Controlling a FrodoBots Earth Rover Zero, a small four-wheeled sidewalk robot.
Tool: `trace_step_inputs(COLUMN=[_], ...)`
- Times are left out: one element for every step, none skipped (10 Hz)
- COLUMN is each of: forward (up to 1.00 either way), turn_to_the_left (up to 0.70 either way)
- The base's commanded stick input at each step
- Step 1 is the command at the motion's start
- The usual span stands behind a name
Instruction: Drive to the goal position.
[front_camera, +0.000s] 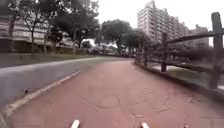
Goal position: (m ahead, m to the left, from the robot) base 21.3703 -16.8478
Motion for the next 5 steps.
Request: trace_step_inputs(forward=[0.7,0.7,0.7,0.7,0.7], turn_to_the_left=[0.0,0.0,0.0,0.0,0.0])
